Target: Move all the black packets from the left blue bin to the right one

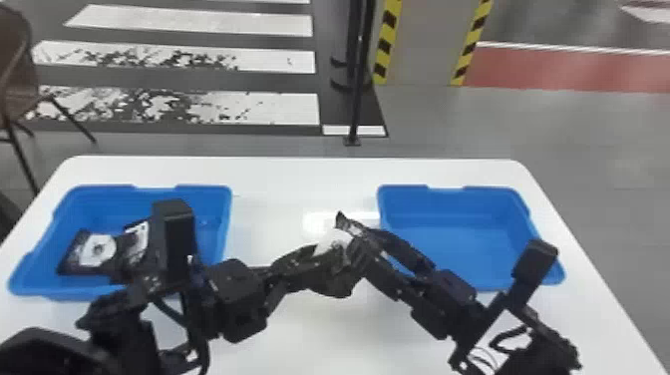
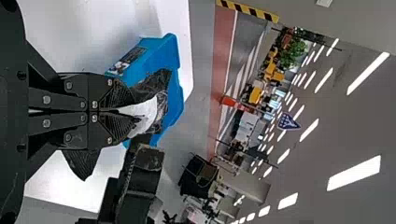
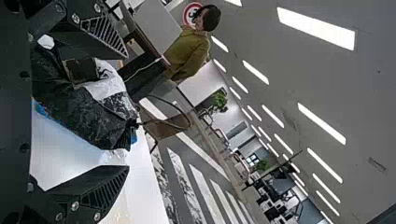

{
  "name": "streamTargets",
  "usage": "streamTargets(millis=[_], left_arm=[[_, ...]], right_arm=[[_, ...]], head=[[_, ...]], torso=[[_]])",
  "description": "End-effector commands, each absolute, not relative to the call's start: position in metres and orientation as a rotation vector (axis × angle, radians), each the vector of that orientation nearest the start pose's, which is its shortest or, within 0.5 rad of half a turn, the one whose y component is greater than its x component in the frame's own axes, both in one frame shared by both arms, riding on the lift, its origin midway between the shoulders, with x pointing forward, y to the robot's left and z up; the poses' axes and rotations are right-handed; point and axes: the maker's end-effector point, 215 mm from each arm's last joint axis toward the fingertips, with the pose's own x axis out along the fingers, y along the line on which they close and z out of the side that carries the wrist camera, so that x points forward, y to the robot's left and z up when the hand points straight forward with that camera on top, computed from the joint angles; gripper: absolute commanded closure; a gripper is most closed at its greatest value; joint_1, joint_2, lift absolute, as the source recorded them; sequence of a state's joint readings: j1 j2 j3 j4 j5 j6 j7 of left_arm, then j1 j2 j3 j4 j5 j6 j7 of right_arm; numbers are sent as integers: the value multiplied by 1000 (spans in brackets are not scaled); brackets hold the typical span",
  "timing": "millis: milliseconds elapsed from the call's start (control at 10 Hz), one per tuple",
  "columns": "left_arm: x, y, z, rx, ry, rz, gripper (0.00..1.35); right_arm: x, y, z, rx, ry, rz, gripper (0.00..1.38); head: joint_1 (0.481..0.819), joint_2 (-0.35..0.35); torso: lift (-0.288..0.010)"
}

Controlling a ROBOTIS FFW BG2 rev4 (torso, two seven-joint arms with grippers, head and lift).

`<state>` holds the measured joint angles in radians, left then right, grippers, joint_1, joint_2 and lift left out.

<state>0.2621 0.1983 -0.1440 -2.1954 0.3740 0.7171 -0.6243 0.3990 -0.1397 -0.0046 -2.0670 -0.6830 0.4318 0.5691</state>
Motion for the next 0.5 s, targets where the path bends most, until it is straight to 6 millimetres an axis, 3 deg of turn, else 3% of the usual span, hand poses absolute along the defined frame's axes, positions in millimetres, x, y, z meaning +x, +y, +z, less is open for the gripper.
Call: streamTargets(millis=[0, 100, 300, 400], left_arm=[[396, 13, -323, -265, 362, -967, 1194], [396, 13, -322, -264, 361, -969, 1194], [397, 12, -320, -266, 355, -971, 1194], [397, 12, -319, -269, 352, -973, 1194]], right_arm=[[416, -80, -314, 622, 183, 770, 358], [415, -73, -319, 669, 195, 782, 823], [422, -82, -317, 672, 154, 750, 1309], [425, -85, -311, 678, 127, 740, 1277]], head=[[695, -100], [695, -96], [695, -88], [695, -91]], torso=[[-140], [-140], [-140], [-140]])
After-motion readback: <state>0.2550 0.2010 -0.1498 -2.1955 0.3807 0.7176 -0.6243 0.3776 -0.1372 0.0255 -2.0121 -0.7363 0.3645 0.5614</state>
